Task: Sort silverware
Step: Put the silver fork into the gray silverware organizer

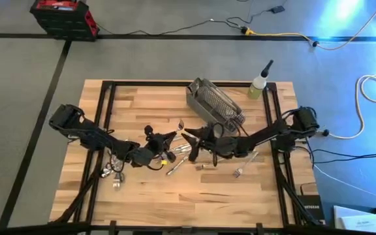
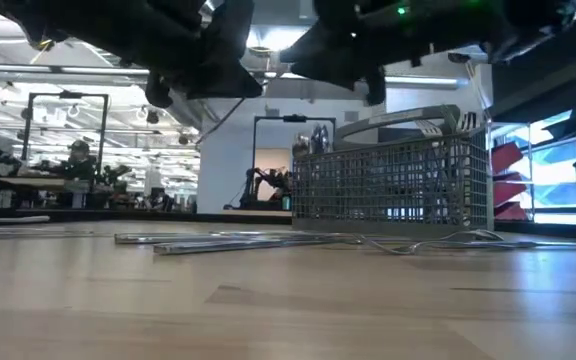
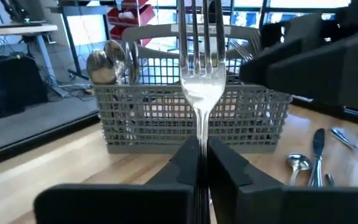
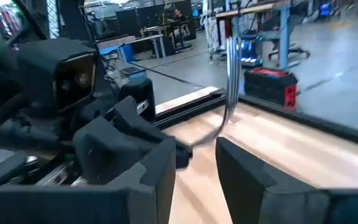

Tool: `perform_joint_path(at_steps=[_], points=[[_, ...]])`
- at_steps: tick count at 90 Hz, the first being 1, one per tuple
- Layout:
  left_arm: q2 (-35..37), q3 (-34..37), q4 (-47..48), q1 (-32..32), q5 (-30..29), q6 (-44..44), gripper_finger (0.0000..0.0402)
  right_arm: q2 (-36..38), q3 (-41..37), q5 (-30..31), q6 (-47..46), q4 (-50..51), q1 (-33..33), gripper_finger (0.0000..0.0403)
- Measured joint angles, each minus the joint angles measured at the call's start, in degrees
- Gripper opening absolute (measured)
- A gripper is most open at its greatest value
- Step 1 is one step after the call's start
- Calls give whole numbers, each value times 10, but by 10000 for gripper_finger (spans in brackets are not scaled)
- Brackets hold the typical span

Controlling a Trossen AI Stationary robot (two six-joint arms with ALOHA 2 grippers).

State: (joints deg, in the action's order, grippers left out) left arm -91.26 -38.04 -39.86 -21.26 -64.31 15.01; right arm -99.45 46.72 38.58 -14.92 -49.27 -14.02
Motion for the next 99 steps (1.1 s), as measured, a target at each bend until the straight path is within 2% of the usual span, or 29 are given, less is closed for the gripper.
perform_joint_path(at_steps=[19,36,61,82,99], points=[[0,0,-2,0,0,12,3,-8,22,4,2,2,4,99],[0,0,-16,1,-1,7,3,-8,24,38,-15,26,15,99],[0,0,-30,1,-1,-5,1,-8,24,38,-44,46,37,99],[0,0,-28,3,0,-10,1,-8,24,18,-49,45,36,99],[0,0,-27,3,1,-12,2,-8,24,-42,-115,48,36,99]])
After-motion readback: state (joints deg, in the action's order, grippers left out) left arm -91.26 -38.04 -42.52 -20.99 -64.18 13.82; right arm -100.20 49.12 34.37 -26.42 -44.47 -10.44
